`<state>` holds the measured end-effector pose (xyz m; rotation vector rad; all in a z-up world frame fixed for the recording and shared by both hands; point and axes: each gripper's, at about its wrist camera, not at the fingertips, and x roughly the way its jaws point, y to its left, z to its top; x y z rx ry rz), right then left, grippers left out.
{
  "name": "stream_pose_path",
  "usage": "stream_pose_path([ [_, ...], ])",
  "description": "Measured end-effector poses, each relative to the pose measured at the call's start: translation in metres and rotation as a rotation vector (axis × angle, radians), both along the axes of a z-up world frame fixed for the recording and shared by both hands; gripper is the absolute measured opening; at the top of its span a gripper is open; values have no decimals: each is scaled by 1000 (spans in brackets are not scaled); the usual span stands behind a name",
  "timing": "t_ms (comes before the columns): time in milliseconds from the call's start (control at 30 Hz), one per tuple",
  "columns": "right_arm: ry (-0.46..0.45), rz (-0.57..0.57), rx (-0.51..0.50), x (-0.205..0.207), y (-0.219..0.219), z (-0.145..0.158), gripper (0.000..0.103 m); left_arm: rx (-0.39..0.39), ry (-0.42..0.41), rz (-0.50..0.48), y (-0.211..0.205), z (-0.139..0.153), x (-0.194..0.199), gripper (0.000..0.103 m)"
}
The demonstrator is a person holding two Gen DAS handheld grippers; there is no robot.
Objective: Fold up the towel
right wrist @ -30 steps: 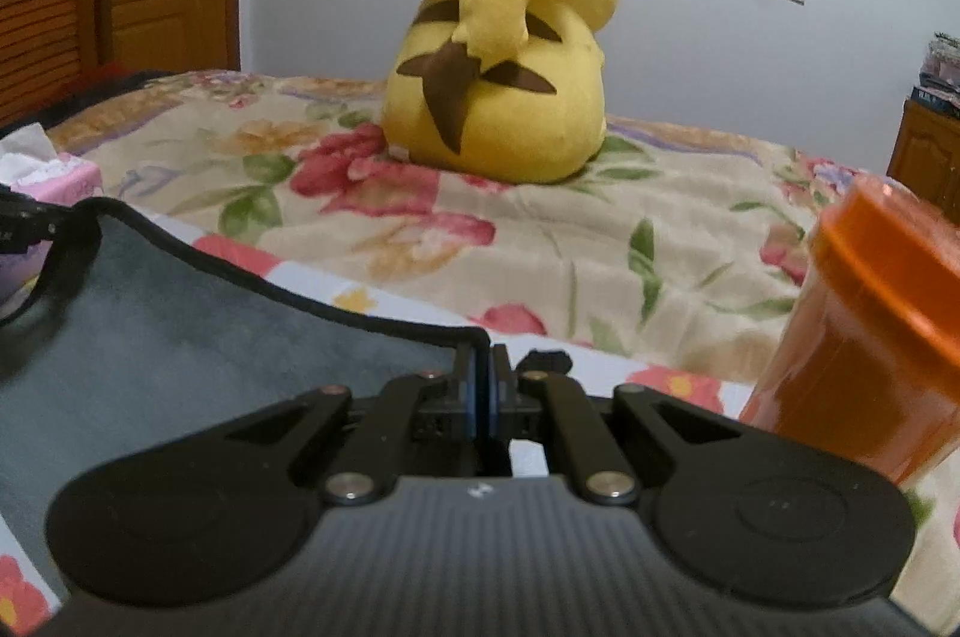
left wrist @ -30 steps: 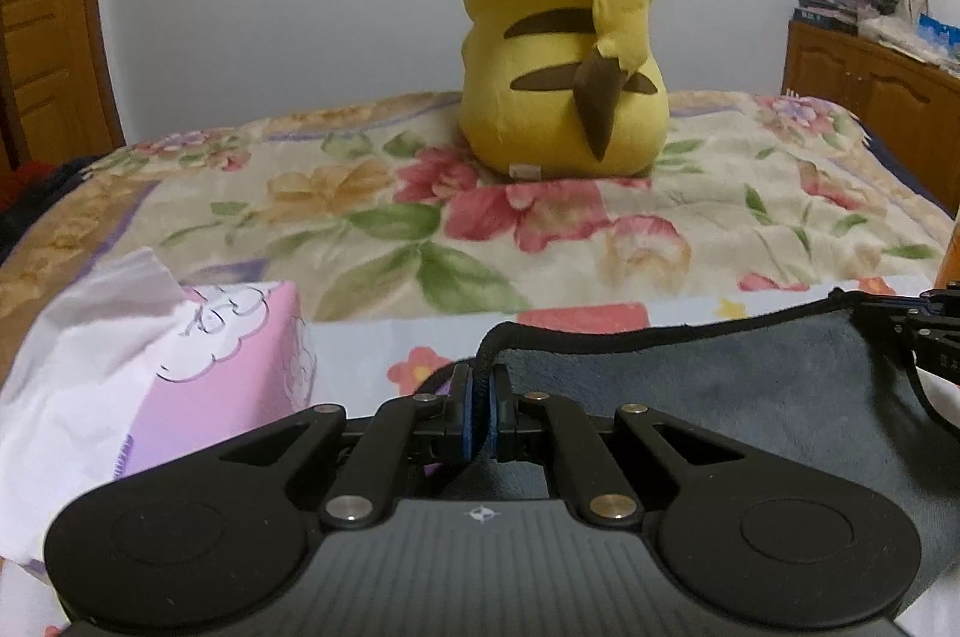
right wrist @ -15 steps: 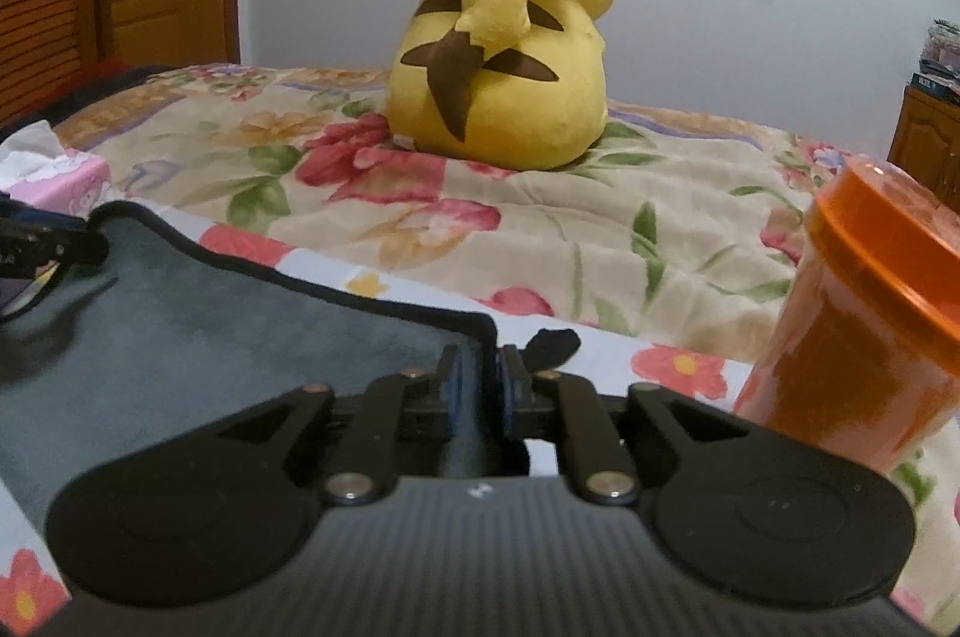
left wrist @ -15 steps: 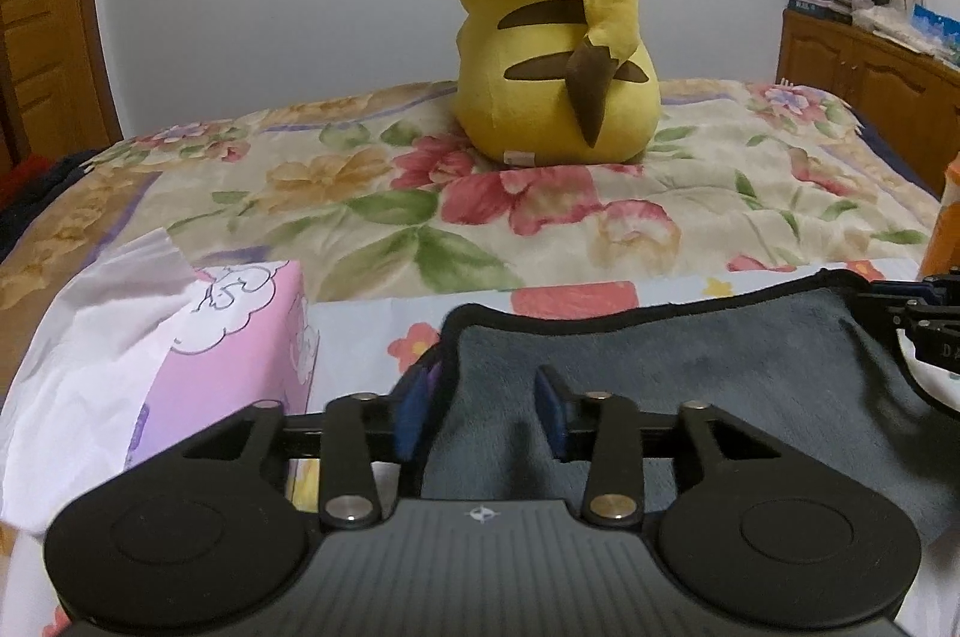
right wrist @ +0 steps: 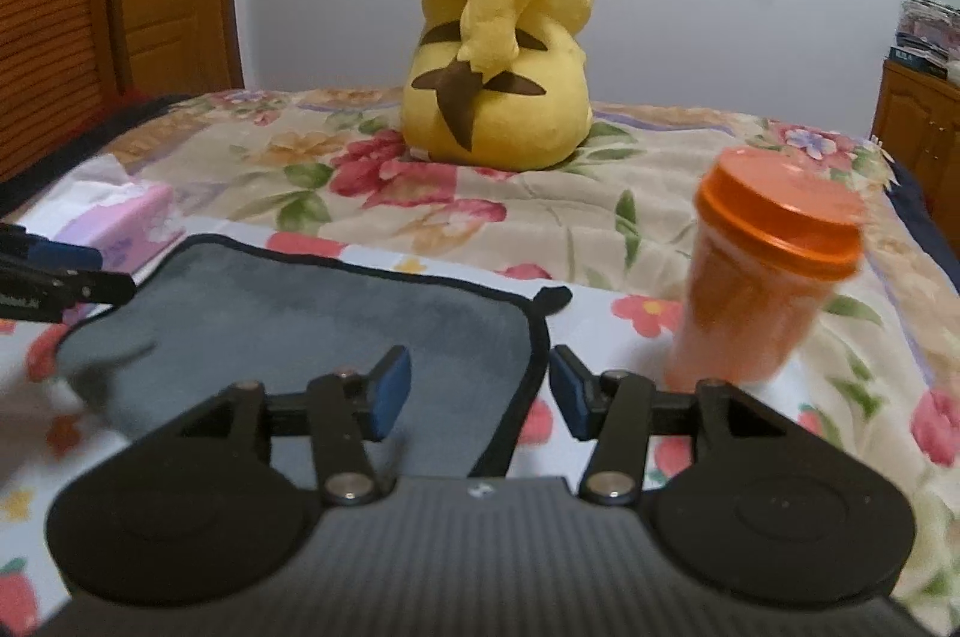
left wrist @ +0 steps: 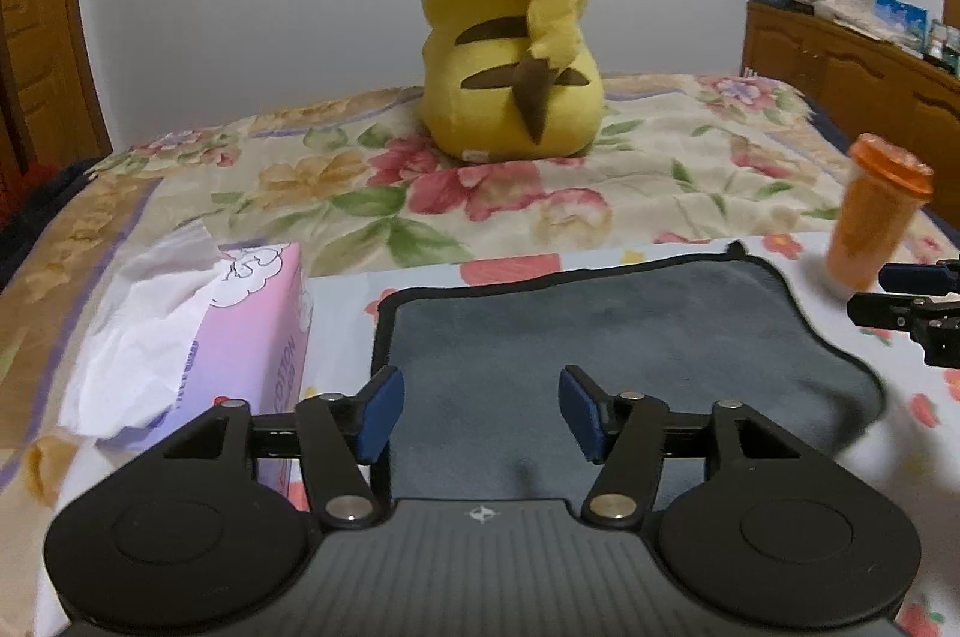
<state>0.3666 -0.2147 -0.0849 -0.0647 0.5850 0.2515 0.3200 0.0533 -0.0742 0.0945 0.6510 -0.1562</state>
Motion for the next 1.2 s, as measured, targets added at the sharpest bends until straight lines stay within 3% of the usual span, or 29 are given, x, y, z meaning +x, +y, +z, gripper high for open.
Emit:
stream_pose_path([
  [233,-23,-5,3,-33,-7,26,57,7,-21,-27,-14,27,-35,79],
  [367,-39,-10,10,-49,-10,40,64,-10,-39,-17,-17,39,-53,98],
  [467,-50,-9,14,-60,-11,48,65,-18,-59,-15,-18,47,-67,103],
  [667,-67,-13,23,-81,-13,62,77,-17,-68,-8,-19,61,-88,103],
  [733,-74,-15,28,-89,-13,66,92,-8,-71,1,-20,66,-95,103],
  [800,-82,-21,29,-96,-13,70,98,-1,-75,8,-20,72,-102,103],
  [1200,-106,-45,46,-130,-19,108,103,-13,-123,35,-28,115,-151,103],
])
